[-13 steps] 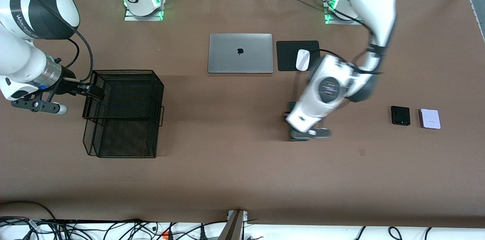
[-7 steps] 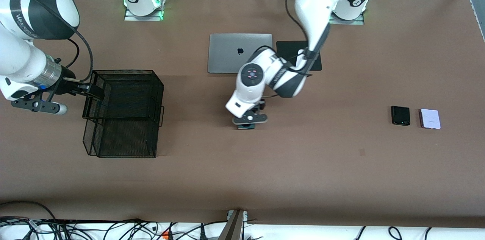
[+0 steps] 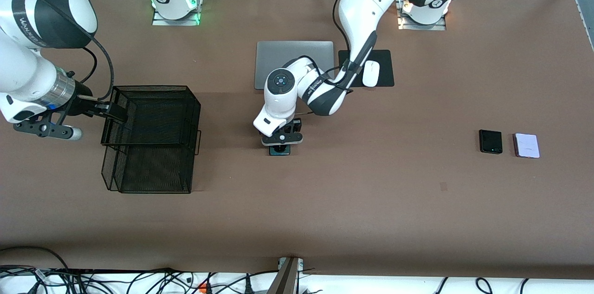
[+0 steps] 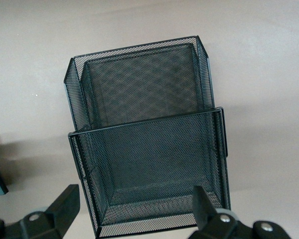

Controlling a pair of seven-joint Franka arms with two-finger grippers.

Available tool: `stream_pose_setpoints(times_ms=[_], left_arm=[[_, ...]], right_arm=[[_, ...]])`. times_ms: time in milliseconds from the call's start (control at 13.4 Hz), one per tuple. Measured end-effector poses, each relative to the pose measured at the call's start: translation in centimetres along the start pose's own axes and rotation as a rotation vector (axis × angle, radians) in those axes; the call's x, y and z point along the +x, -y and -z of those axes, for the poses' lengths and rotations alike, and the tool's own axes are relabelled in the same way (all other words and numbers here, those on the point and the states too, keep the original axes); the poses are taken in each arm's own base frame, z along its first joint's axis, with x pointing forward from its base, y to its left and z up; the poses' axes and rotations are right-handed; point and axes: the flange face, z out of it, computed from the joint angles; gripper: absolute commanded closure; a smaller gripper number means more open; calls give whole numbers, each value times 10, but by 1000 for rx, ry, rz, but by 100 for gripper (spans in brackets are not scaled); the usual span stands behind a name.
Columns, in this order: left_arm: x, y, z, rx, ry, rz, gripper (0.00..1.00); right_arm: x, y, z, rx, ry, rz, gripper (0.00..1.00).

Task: Place phones with both arms
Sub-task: 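Carry the green phone to the table middle with the left gripper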

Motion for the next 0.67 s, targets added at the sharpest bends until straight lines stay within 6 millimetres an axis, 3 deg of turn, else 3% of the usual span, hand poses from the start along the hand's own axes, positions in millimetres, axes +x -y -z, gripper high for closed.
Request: stream_pose_setpoints(times_ms=[75, 149, 373, 522, 671], left_arm=[[0, 1, -6, -1, -3, 5, 35], [1, 1, -6, -3, -6, 15, 0], [12, 4, 0, -6, -31, 56, 0], [32, 9, 15, -16, -62, 86, 0], [62, 23, 43, -19, -77, 124, 0]], right_arm=[[0, 0, 0, 0, 0, 0, 0], [0, 0, 0, 0, 0, 0, 0], [0, -1, 0, 0, 0, -1, 0], [0, -1, 0, 0, 0, -1, 0], [0, -1, 0, 0, 0, -2, 0]])
